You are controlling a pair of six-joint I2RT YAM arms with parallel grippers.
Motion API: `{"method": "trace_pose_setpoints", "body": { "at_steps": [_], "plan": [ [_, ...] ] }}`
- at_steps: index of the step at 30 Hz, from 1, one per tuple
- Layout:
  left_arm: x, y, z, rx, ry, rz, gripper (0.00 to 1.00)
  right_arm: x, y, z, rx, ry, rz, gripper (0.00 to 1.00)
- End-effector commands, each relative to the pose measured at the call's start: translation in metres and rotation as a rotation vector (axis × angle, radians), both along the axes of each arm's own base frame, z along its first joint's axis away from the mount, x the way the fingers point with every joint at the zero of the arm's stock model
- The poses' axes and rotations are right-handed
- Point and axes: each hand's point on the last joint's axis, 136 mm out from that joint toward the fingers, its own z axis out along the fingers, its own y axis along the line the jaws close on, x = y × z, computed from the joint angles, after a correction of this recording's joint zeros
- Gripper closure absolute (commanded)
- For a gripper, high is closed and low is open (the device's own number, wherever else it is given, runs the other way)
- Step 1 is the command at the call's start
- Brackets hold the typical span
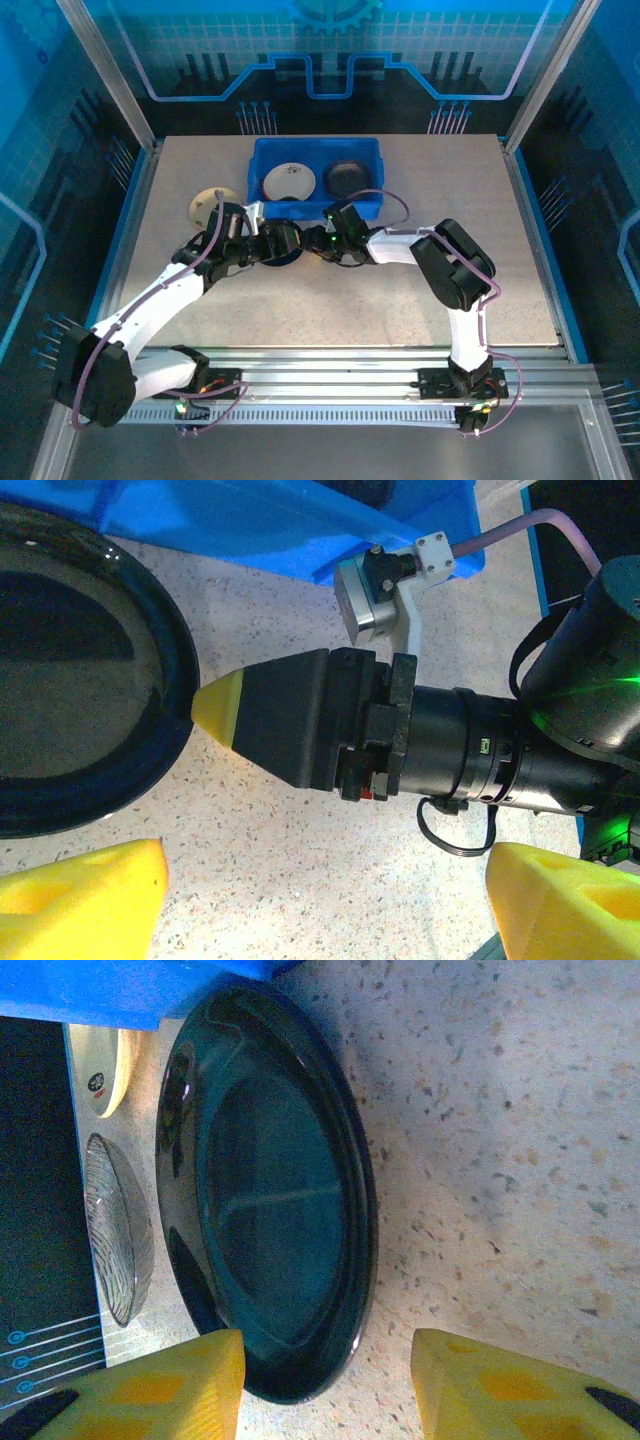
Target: Place the plates into the plastic bin on the countertop
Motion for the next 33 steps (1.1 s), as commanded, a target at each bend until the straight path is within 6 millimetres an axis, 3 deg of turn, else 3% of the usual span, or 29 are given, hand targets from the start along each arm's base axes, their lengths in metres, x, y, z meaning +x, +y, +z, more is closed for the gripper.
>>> {"method": "trace_pose_setpoints", "body": {
  "at_steps": [1, 13, 26, 33],
  "plan": [
    [-0.002, 0.004, 0.006, -0.045, -0.014, 0.014, 0.17, -0.002, 0.010, -0.005, -0.028, 0.003, 0.033, 0.50],
    [-0.002, 0.033, -0.006, -0.081, 0.009, 0.097, 0.17, -0.001, 0.023, -0.015, -0.078, 0.008, 0.067, 0.59],
    [-0.001, 0.041, -0.015, -0.086, 0.018, 0.121, 0.17, 0.009, 0.030, -0.032, -0.110, 0.052, 0.056, 0.65],
    [-0.002, 0.046, -0.018, -0.080, 0.023, 0.133, 0.17, 0.008, 0.030, -0.031, -0.097, 0.056, 0.046, 0.88]
  ]
}}
